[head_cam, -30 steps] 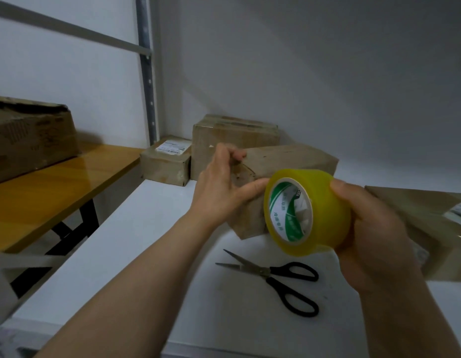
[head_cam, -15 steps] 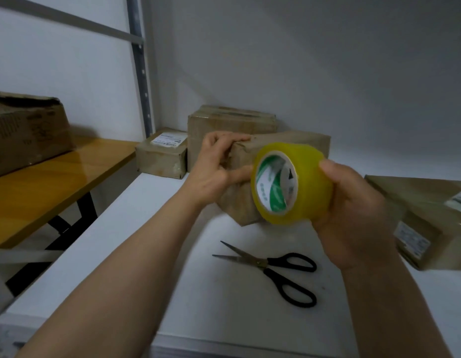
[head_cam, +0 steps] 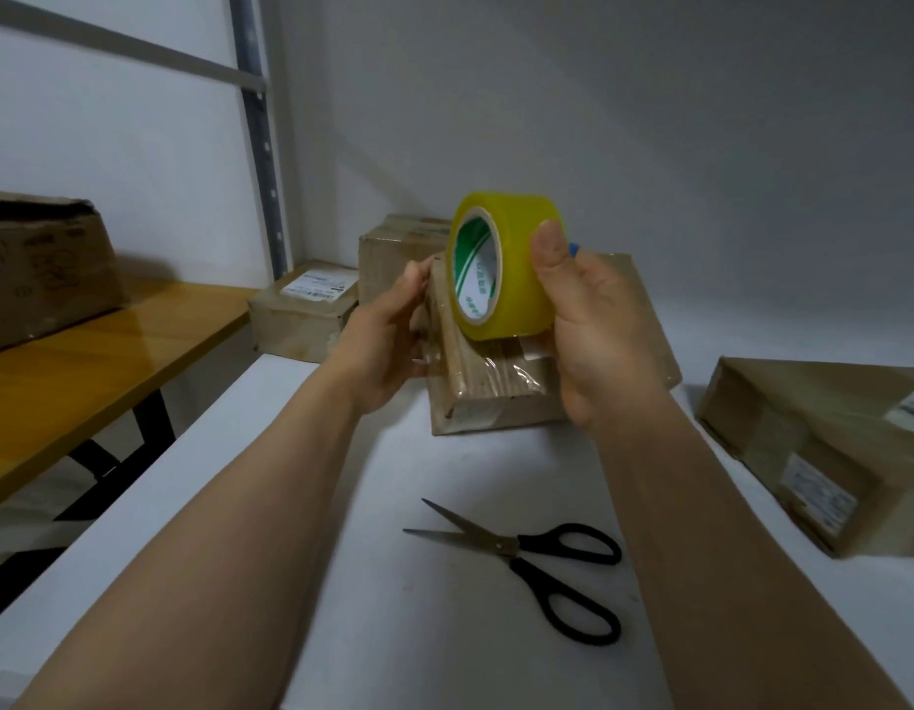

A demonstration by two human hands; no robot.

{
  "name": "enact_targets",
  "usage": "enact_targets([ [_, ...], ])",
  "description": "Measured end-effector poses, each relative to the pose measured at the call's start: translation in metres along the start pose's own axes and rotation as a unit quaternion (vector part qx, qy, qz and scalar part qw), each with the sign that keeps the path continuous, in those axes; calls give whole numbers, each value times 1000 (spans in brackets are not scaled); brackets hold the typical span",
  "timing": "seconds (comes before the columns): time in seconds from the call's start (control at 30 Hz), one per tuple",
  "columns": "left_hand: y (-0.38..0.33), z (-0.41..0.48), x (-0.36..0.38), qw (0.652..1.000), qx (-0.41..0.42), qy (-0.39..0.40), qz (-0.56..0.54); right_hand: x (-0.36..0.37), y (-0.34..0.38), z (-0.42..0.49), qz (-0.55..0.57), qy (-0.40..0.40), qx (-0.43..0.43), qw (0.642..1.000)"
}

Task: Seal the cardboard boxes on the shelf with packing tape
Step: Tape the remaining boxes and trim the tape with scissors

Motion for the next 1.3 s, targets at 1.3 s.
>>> enact_targets([
  [1.3, 24, -9, -6, 998, -13, -49, 26, -5, -3, -59, 45, 56, 85, 994],
])
Point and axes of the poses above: each hand's wrist, its own z-axis towards the middle knuckle, its own x-axis out of the palm, y = z × x, the point moved 8 cm from there along z, towards the middle knuckle, and after that the axes turned 6 degrees about y, right-handed, at the moved point
